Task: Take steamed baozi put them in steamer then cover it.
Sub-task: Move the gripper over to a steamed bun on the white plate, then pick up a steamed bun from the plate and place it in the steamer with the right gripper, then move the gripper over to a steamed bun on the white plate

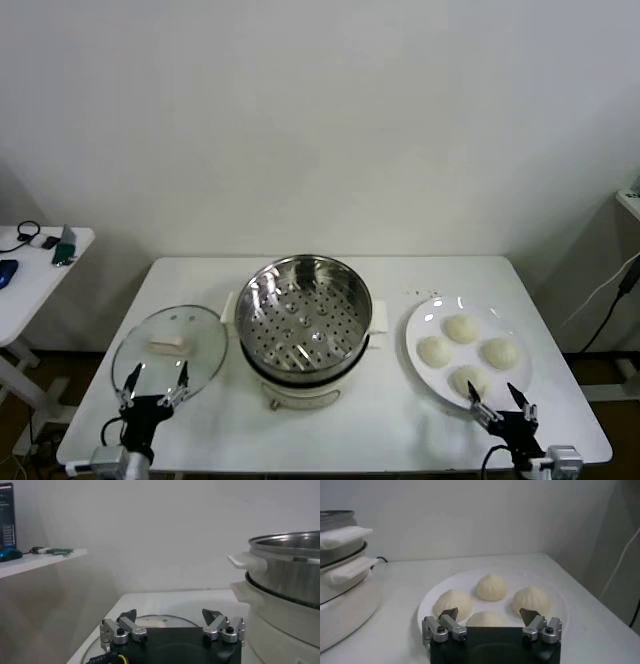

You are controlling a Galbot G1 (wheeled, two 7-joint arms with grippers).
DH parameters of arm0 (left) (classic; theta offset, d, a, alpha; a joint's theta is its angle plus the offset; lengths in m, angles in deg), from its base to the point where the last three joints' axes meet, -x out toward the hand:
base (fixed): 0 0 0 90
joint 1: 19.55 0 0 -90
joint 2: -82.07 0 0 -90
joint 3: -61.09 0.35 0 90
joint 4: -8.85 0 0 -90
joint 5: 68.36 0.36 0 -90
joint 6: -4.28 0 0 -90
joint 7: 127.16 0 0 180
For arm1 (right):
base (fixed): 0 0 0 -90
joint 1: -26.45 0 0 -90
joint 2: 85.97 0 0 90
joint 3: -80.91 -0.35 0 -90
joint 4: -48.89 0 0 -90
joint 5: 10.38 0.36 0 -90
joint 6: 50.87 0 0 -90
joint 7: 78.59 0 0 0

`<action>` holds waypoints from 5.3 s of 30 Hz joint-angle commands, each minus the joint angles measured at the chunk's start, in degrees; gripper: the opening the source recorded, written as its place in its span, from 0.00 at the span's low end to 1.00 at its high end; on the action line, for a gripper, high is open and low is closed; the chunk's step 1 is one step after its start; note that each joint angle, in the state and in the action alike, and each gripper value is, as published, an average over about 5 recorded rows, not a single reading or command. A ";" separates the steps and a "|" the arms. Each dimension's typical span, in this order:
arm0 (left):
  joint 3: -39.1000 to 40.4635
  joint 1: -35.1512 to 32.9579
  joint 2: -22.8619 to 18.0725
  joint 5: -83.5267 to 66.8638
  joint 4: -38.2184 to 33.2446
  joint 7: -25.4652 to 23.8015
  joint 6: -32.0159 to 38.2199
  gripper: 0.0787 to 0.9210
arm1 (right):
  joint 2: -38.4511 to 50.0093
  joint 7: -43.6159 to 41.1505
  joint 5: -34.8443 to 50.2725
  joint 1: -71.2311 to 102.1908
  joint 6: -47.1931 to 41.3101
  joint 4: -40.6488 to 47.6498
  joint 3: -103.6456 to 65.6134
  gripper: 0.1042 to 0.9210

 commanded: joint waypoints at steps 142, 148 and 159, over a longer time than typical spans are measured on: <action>0.68 -0.73 1.37 -1.61 -0.72 -0.24 1.30 0.88 | -20.91 -57.71 -42.23 -124.11 41.60 52.70 117.77 0.68; 0.67 -0.65 1.42 -1.66 -0.92 -0.23 1.30 0.88 | -20.59 -55.75 -41.01 -124.81 42.23 52.38 116.94 0.79; 1.26 -0.59 0.53 -0.86 -1.86 -0.30 1.03 0.88 | -8.60 -70.26 3.13 -145.80 30.07 38.85 127.55 0.88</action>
